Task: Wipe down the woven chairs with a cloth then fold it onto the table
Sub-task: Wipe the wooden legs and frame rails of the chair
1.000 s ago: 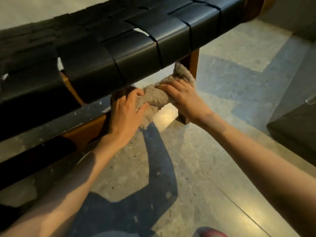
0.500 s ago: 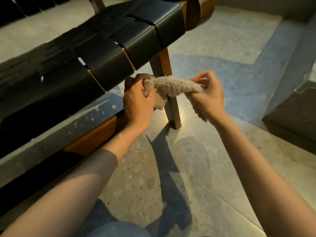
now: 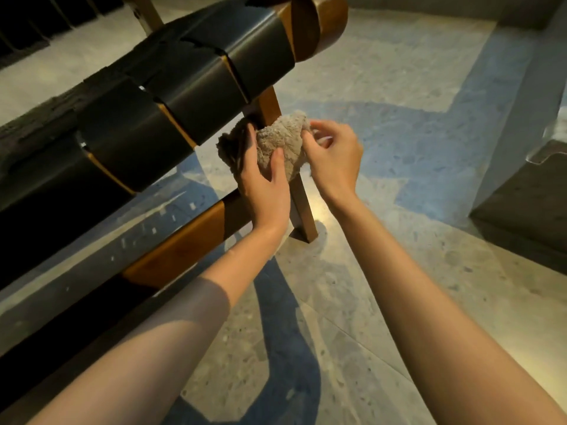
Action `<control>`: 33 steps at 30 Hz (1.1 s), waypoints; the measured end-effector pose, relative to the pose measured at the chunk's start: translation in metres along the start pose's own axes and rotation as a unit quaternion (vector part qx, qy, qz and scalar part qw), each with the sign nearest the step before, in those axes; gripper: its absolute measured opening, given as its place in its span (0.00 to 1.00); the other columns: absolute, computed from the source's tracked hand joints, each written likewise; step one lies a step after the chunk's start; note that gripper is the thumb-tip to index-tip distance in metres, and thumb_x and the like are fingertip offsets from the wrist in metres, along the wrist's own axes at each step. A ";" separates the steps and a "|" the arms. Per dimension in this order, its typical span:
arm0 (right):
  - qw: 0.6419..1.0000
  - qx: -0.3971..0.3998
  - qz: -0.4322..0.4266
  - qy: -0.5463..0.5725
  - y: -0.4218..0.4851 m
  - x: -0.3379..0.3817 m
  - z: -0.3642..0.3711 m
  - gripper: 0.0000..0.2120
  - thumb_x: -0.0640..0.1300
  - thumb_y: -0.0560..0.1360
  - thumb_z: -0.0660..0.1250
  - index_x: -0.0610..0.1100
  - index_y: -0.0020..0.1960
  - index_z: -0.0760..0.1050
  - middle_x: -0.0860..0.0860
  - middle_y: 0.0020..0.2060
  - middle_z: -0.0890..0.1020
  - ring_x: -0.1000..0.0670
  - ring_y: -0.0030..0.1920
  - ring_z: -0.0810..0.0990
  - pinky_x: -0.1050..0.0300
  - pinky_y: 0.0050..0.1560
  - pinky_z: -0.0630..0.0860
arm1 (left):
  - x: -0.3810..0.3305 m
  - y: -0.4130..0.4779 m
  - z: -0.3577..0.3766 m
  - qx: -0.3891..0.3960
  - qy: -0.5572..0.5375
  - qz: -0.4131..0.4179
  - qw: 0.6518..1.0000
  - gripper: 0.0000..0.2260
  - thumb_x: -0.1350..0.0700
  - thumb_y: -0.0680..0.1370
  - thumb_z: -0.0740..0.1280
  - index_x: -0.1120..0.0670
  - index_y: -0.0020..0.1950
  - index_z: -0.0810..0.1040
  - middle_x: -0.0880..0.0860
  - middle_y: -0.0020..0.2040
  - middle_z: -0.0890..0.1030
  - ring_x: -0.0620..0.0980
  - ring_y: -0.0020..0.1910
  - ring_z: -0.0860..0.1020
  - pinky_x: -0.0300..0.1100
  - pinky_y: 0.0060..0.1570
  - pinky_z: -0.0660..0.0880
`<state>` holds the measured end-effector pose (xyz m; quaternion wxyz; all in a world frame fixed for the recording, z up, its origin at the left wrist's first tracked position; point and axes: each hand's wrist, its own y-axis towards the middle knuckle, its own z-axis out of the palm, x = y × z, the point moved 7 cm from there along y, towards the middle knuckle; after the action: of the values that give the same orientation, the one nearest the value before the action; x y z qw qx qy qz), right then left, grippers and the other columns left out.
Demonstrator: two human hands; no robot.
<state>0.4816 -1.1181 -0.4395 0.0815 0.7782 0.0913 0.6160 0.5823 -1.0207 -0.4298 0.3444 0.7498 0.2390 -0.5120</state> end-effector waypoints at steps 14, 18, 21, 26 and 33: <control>0.967 0.212 -0.078 0.120 0.019 0.051 0.030 0.19 0.45 0.81 0.58 0.44 0.71 0.67 0.46 0.65 0.72 0.47 0.64 0.72 0.45 0.64 0.72 | -0.012 0.033 -0.018 -0.109 -0.112 -0.059 0.986 0.07 0.65 0.75 0.67 0.53 0.44 0.74 0.45 0.43 0.79 0.26 0.41 0.75 0.24 0.42 0.73; 0.964 0.245 -0.048 0.095 0.001 0.008 0.025 0.17 0.44 0.82 0.58 0.46 0.69 0.70 0.44 0.61 0.77 0.45 0.62 0.74 0.42 0.62 0.72 | -0.002 0.009 -0.011 -0.072 -0.093 -0.025 0.993 0.16 0.60 0.74 0.70 0.54 0.62 0.75 0.53 0.61 0.77 0.46 0.62 0.75 0.40 0.59 0.75; 0.962 0.260 -0.021 0.080 -0.017 -0.023 0.019 0.14 0.44 0.82 0.58 0.50 0.66 0.73 0.45 0.59 0.78 0.45 0.60 0.75 0.40 0.60 0.72 | 0.012 -0.013 -0.004 -0.063 -0.029 0.004 0.998 0.19 0.62 0.74 0.71 0.59 0.63 0.75 0.56 0.62 0.77 0.49 0.64 0.74 0.31 0.59 0.71; 0.965 0.255 0.000 0.059 -0.030 -0.047 0.013 0.12 0.44 0.81 0.59 0.52 0.62 0.76 0.54 0.55 0.80 0.49 0.56 0.76 0.39 0.57 0.73 | 0.014 -0.028 -0.001 -0.075 0.037 0.052 0.995 0.17 0.63 0.72 0.72 0.59 0.60 0.77 0.56 0.60 0.76 0.50 0.63 0.73 0.32 0.61 0.70; 0.977 0.206 0.040 0.047 -0.060 -0.084 -0.010 0.15 0.41 0.80 0.61 0.58 0.61 0.74 0.58 0.55 0.78 0.54 0.60 0.75 0.47 0.61 0.74 | 0.048 -0.070 0.013 0.007 0.011 -0.047 0.999 0.17 0.67 0.73 0.70 0.59 0.61 0.77 0.50 0.60 0.74 0.28 0.55 0.71 0.17 0.49 0.65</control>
<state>0.4506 -1.0800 -0.5309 -0.1094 0.7515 0.1883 0.6228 0.5418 -0.9851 -0.4974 0.3117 0.7459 0.2744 -0.5208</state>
